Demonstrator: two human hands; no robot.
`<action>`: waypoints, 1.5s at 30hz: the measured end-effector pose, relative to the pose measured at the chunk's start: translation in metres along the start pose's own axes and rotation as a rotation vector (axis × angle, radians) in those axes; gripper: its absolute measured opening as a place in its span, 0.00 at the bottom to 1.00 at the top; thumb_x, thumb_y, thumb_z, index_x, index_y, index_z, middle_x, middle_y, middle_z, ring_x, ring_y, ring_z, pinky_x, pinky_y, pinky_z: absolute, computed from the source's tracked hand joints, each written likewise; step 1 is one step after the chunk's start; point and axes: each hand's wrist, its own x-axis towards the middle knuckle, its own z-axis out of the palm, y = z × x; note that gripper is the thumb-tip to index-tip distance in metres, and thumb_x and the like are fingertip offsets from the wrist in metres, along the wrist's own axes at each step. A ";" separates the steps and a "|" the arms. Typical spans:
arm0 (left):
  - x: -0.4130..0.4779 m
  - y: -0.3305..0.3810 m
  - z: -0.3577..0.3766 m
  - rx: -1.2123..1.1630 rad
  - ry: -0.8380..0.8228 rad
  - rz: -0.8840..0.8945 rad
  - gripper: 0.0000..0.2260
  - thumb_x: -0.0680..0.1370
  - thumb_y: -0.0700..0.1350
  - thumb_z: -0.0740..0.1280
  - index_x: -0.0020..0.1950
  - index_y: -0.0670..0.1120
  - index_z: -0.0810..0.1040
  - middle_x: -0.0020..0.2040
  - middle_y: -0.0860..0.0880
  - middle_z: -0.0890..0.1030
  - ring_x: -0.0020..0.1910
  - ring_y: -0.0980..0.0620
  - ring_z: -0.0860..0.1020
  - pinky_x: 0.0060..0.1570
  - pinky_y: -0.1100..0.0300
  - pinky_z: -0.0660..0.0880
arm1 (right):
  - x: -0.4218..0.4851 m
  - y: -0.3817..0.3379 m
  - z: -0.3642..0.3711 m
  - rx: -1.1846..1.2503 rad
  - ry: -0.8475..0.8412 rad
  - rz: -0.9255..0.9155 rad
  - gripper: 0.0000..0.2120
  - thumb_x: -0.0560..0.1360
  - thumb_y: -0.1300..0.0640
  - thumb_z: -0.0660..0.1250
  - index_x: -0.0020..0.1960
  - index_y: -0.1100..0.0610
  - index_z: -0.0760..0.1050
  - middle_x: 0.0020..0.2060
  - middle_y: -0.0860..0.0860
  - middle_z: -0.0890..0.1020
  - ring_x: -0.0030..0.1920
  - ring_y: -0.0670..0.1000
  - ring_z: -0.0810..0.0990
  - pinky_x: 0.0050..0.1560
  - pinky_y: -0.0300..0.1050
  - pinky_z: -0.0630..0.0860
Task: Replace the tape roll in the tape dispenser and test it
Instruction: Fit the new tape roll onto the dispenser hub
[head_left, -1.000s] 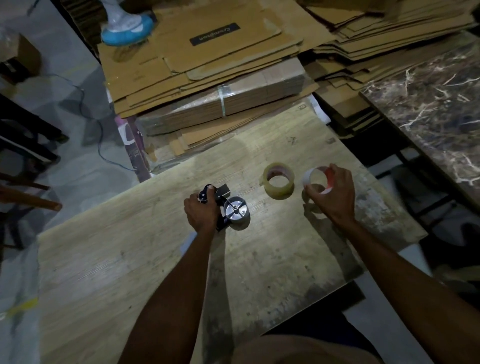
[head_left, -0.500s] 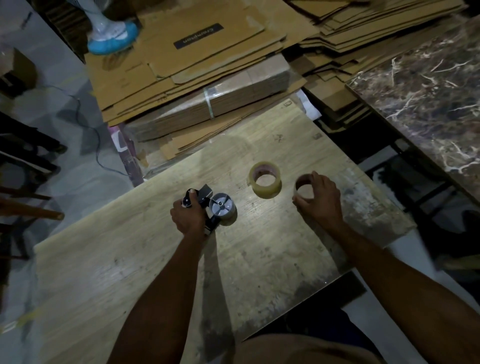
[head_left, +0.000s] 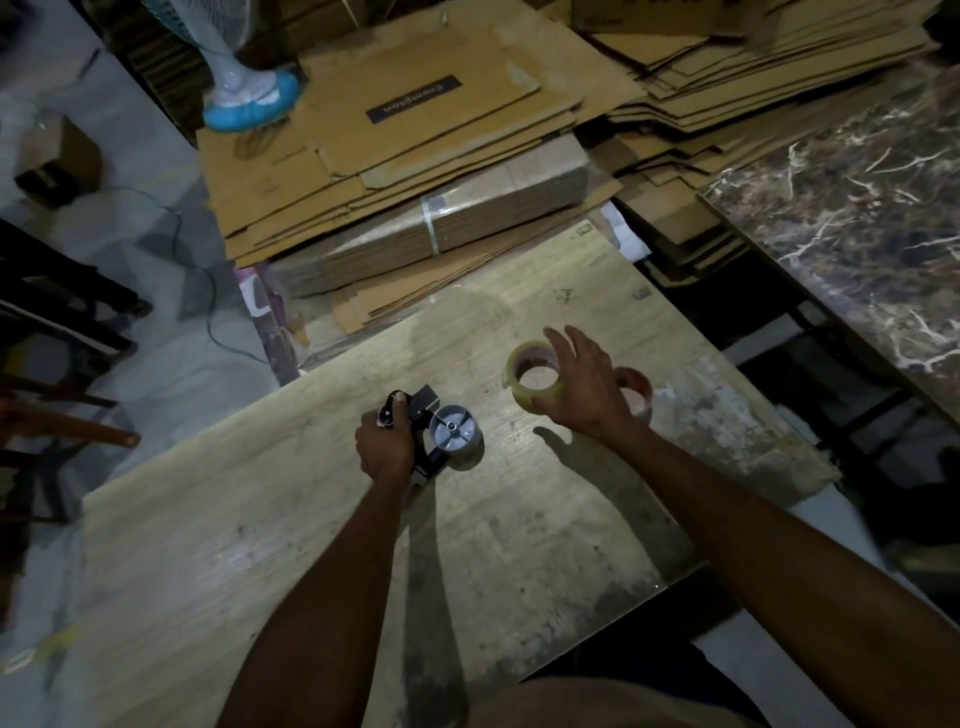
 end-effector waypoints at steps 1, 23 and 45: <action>0.001 -0.001 -0.001 -0.007 -0.014 0.000 0.30 0.79 0.69 0.62 0.62 0.43 0.78 0.59 0.39 0.82 0.58 0.37 0.80 0.59 0.42 0.77 | 0.006 -0.004 0.002 0.007 -0.043 -0.001 0.50 0.67 0.39 0.76 0.79 0.51 0.54 0.76 0.60 0.60 0.74 0.62 0.61 0.71 0.58 0.61; 0.011 -0.005 -0.010 -0.150 -0.097 0.005 0.23 0.79 0.63 0.69 0.54 0.42 0.81 0.49 0.44 0.83 0.48 0.45 0.79 0.46 0.56 0.69 | 0.026 -0.036 0.017 0.569 -0.182 0.367 0.45 0.61 0.43 0.81 0.73 0.54 0.67 0.63 0.49 0.73 0.62 0.53 0.73 0.60 0.49 0.75; -0.012 -0.066 -0.057 -0.058 -0.370 0.291 0.35 0.74 0.67 0.68 0.73 0.47 0.75 0.60 0.49 0.80 0.55 0.51 0.79 0.49 0.64 0.73 | -0.008 -0.078 0.025 0.661 -0.279 0.231 0.43 0.61 0.43 0.81 0.71 0.45 0.67 0.64 0.47 0.76 0.61 0.50 0.77 0.58 0.51 0.80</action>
